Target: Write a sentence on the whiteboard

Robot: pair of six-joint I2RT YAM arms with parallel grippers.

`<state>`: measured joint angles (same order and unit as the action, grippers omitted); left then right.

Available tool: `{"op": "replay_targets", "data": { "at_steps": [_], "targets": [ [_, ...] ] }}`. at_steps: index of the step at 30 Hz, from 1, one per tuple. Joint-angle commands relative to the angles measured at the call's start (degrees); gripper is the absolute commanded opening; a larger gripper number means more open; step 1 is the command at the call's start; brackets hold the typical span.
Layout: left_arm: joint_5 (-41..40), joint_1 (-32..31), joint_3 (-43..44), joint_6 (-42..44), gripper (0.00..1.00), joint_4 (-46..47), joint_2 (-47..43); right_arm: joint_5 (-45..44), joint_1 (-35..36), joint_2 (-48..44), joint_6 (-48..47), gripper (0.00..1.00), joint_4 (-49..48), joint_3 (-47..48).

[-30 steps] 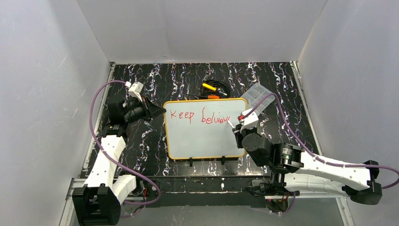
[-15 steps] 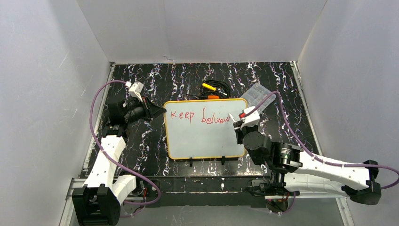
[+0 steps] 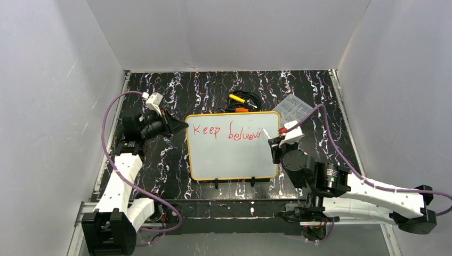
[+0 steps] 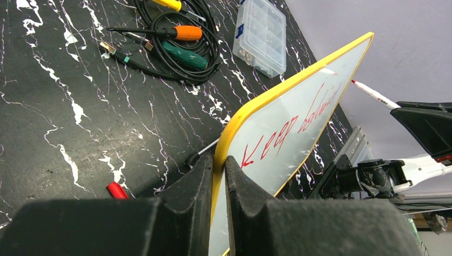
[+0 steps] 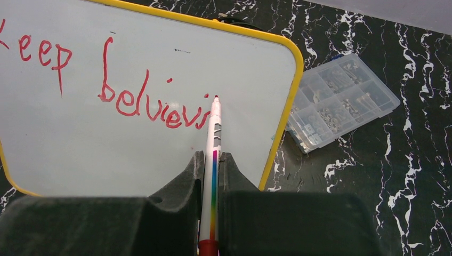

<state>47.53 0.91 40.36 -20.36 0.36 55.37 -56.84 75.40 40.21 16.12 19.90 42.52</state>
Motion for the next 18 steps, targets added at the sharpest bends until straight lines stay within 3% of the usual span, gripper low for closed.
{"op": "replay_targets", "data": {
  "at_steps": [1,18],
  "targets": [
    [1.76,-0.99,1.21,0.41,0.0,-2.12,-0.62,-0.19,-0.16,-0.3,3.41,0.01,3.49,1.18],
    [1.78,-0.99,1.2,0.4,0.0,-2.12,-0.77,1.29,-0.16,3.34,4.62,0.01,5.57,1.69]
  ]
}}
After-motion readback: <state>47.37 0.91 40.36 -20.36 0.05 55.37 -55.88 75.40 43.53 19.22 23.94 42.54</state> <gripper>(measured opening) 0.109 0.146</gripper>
